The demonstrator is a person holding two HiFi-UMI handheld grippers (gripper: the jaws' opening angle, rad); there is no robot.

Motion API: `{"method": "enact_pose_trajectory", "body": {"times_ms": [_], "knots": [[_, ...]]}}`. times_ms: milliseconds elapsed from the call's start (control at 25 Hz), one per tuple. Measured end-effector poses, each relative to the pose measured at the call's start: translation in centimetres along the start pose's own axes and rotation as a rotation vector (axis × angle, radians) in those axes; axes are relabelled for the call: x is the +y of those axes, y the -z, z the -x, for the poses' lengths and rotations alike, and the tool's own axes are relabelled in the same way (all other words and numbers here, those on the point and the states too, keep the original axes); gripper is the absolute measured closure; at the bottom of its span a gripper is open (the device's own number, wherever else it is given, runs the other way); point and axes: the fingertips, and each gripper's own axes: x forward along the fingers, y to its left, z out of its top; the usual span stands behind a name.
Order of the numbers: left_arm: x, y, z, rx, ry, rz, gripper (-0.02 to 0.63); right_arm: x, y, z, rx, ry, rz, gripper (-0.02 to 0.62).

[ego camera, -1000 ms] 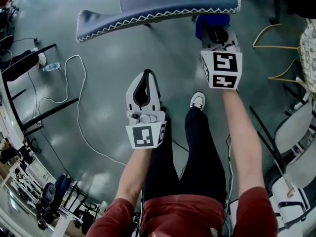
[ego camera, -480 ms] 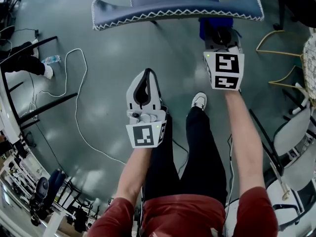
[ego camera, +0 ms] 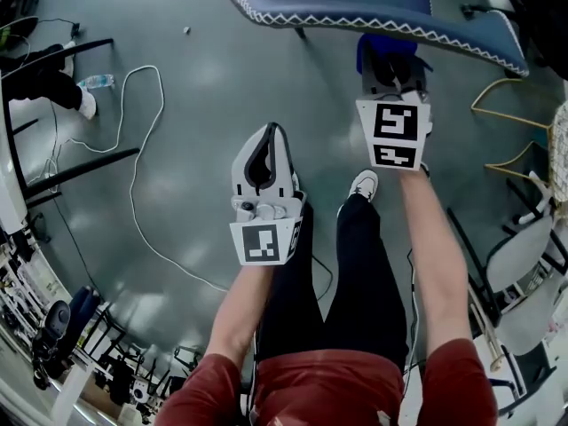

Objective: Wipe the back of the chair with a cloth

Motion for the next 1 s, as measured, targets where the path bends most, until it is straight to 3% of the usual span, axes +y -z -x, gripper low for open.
{"method": "enact_pose_trajectory", "body": {"times_ms": [320,640,1000], "knots": [[1.4,0.4,1.5,0.002,-0.047,0.005,0.592,0.5,-0.6,-0.1,-0.003,-0.008,-0.069,0.534],[7.6,0.8,3.9,-0.006,-0.086,-0.002,0.592,10.4,-4.5,-3.3,-0.039,-0.11,-0.01,0.534],[11.4,0.9,5.7,-0.002,-0.127,-0.008,0.592,14.7,-5.6,-4.5,-0.015,-0.167,-0.002,0.534]]}}
